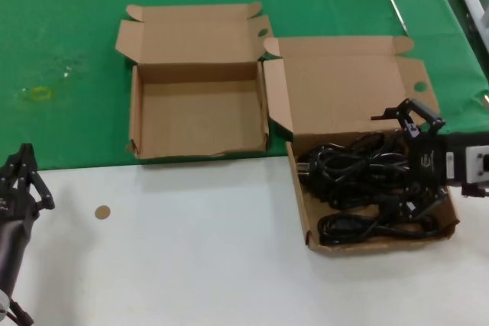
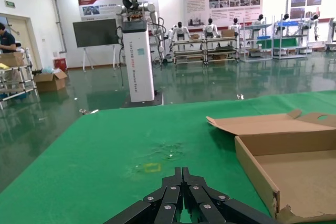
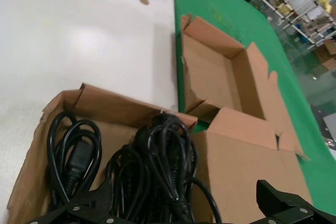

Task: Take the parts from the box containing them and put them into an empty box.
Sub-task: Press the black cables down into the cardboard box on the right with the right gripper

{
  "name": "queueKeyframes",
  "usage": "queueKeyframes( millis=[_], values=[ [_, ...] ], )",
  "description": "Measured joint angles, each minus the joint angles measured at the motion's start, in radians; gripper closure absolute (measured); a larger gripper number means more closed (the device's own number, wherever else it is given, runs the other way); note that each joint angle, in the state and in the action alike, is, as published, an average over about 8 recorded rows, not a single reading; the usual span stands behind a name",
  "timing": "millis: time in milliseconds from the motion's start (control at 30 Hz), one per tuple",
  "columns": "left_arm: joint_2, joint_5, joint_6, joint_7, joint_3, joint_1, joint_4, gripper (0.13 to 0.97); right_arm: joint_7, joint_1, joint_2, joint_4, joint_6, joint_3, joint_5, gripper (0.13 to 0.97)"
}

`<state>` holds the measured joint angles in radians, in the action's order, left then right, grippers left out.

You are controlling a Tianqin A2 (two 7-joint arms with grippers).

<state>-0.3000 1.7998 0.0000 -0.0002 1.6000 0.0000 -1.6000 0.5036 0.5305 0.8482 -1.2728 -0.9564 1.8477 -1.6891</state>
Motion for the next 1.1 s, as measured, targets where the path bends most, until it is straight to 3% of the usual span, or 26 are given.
queueKeyframes(
  millis=[333, 633, 900, 1033, 1100],
  values=[
    [0.000, 0.000, 0.000, 0.000, 0.000, 0.000, 0.000, 0.945, 0.053, 0.056, -0.035, 0.073, -0.007, 0.034, 0.041, 0.150],
    [0.000, 0.000, 0.000, 0.000, 0.000, 0.000, 0.000, 0.945, 0.070, 0.078, -0.050, 0.097, 0.008, 0.044, 0.063, 0.241],
    [0.000, 0.000, 0.000, 0.000, 0.000, 0.000, 0.000, 0.945, 0.092, 0.098, -0.063, 0.125, 0.014, 0.051, 0.076, 0.405],
    [0.000, 0.000, 0.000, 0.000, 0.000, 0.000, 0.000, 0.945, 0.098, 0.105, -0.067, 0.133, 0.015, 0.053, 0.079, 0.405],
    [0.000, 0.000, 0.000, 0.000, 0.000, 0.000, 0.000, 0.945, 0.100, 0.108, -0.068, 0.136, 0.014, 0.053, 0.079, 0.461]
  ],
)
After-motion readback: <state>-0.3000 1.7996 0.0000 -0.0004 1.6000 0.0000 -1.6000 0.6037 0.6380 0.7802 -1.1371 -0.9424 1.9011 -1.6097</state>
